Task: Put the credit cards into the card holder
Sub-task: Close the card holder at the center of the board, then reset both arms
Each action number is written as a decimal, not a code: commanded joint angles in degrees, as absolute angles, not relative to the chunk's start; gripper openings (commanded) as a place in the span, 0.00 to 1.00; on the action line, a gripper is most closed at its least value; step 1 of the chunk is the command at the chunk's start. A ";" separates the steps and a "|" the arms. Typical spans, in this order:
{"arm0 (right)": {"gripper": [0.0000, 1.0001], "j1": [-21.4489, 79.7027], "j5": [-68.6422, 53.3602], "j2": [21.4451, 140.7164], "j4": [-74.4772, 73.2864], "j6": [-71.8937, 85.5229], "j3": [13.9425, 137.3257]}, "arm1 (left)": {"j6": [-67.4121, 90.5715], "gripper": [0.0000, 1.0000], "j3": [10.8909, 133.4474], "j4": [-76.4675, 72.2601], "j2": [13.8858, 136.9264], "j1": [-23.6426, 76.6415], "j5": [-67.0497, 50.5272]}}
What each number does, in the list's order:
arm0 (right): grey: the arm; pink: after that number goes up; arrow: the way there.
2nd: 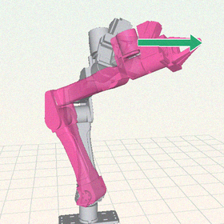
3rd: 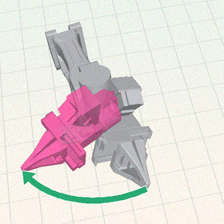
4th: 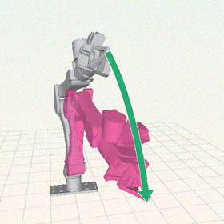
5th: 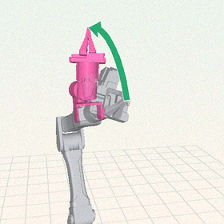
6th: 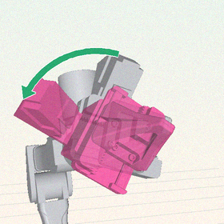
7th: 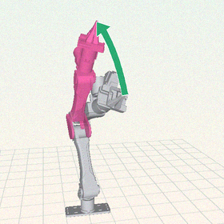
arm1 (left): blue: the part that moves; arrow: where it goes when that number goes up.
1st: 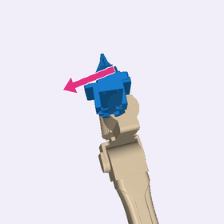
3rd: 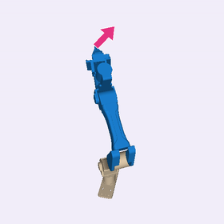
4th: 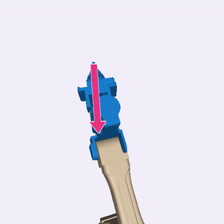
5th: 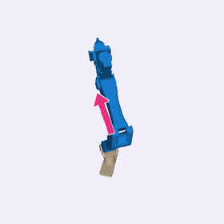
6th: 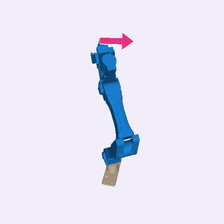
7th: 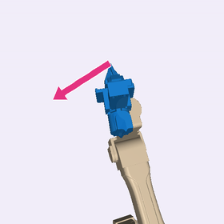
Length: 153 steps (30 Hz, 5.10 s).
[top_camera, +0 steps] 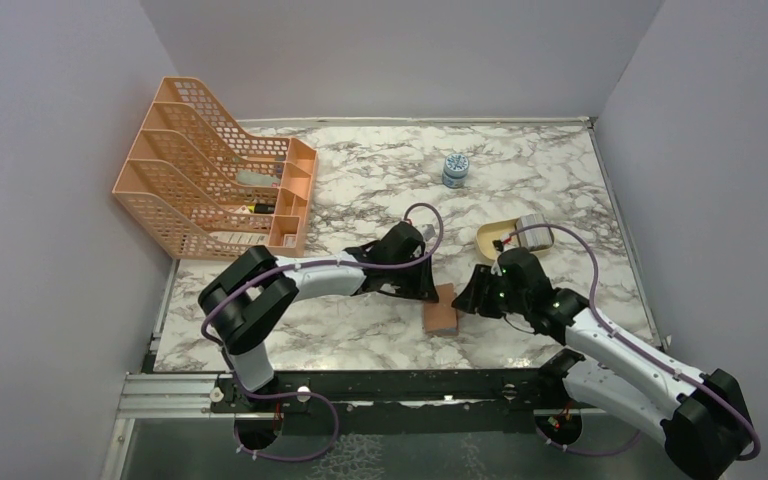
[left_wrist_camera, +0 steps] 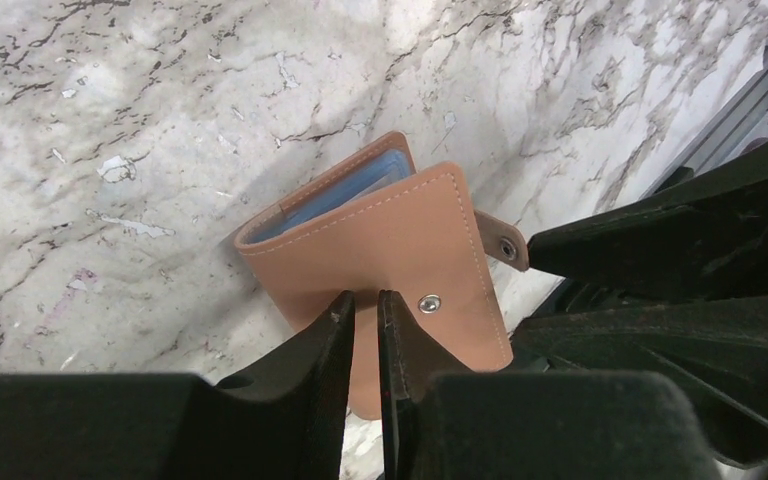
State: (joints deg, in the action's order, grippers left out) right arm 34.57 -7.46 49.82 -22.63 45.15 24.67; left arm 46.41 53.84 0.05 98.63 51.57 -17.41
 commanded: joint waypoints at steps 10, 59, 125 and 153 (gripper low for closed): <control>0.47 34.98 -17.40 48.14 -14.67 43.02 20.72 | 45.53 0.14 52.43 -1.66 103.79 51.68 -17.09; 0.33 34.96 -11.84 54.55 -9.36 47.90 19.87 | 47.63 0.14 53.09 -0.08 103.70 52.43 -15.95; 0.08 39.34 2.57 79.75 -25.85 42.74 31.40 | 48.78 0.14 50.45 -6.39 105.82 52.63 -20.15; 0.62 40.85 8.71 44.93 -41.51 39.03 49.17 | 44.67 0.75 61.32 16.42 81.82 52.36 -1.26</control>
State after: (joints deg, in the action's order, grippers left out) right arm 40.56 6.42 49.98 -38.59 41.25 46.00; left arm 46.70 59.35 11.64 88.90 52.36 -7.29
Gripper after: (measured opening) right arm 0.525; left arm 0.692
